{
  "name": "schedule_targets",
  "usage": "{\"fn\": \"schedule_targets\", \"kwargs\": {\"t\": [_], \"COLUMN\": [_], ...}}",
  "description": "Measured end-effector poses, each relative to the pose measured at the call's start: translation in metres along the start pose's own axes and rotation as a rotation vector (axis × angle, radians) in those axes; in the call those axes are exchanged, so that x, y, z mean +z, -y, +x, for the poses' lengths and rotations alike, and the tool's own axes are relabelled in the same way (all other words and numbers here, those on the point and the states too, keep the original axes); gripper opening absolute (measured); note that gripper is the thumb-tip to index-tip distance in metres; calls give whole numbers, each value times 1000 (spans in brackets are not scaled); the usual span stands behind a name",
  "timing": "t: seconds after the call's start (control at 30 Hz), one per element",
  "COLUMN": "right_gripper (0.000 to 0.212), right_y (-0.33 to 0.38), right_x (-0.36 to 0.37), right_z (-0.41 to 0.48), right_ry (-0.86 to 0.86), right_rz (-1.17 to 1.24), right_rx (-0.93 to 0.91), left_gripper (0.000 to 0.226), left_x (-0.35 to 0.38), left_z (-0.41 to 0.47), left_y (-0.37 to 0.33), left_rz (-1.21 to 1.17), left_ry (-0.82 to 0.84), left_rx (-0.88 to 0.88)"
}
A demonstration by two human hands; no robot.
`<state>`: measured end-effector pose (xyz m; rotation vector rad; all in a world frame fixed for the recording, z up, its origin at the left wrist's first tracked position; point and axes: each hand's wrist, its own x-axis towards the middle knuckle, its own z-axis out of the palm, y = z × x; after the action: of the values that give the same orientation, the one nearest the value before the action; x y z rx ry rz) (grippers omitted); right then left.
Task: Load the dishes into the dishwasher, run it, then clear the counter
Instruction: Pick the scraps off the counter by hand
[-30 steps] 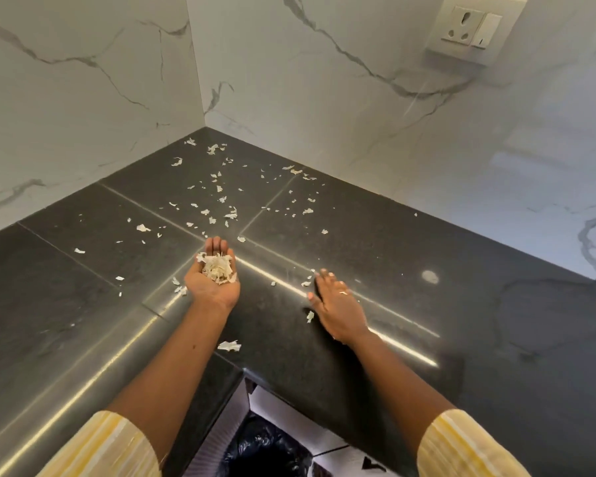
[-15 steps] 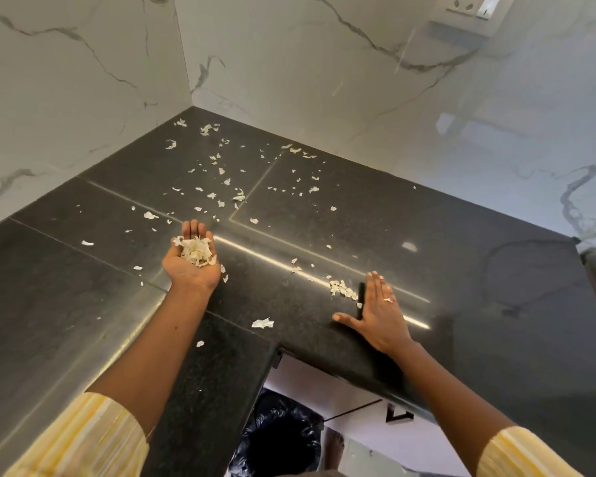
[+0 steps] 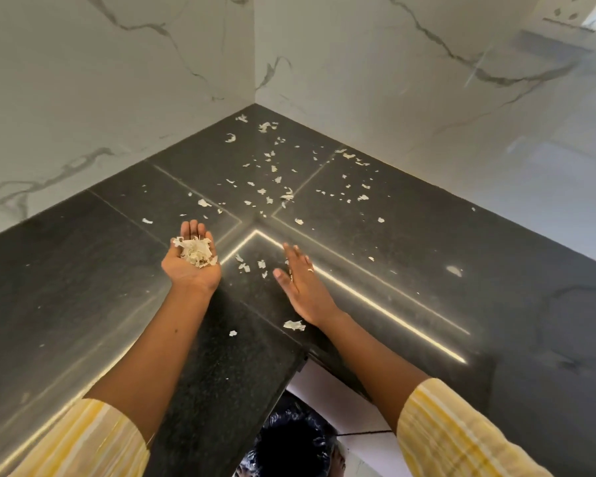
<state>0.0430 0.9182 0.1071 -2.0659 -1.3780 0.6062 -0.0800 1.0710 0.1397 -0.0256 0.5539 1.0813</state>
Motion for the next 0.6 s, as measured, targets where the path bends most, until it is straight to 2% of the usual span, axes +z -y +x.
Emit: {"fn": "schedule_targets", "kwargs": {"t": [0.07, 0.13, 0.2, 0.3, 0.4, 0.6], "right_gripper": [54, 52, 53, 57, 59, 59], "right_y": [7, 17, 25, 29, 20, -23], "right_x": [6, 22, 46, 68, 57, -6], "right_z": [-2, -12, -22, -25, -6, 36], "right_ry": [63, 165, 265, 301, 335, 234], "right_rz": [-357, -607, -753, -893, -817, -956], "right_rx": [-356, -686, -845, -861, -747, -448], "left_gripper": [40, 40, 40, 41, 41, 40], "left_x": [0, 1, 4, 6, 4, -2], "left_z": [0, 0, 1, 0, -1, -11], "left_y": [-8, -14, -19, -24, -25, -13], "left_rz": [-23, -41, -62, -81, -80, -87], "left_ry": [-11, -21, -28, -25, -39, -74], "left_rx": [43, 85, 118, 147, 173, 177]}}
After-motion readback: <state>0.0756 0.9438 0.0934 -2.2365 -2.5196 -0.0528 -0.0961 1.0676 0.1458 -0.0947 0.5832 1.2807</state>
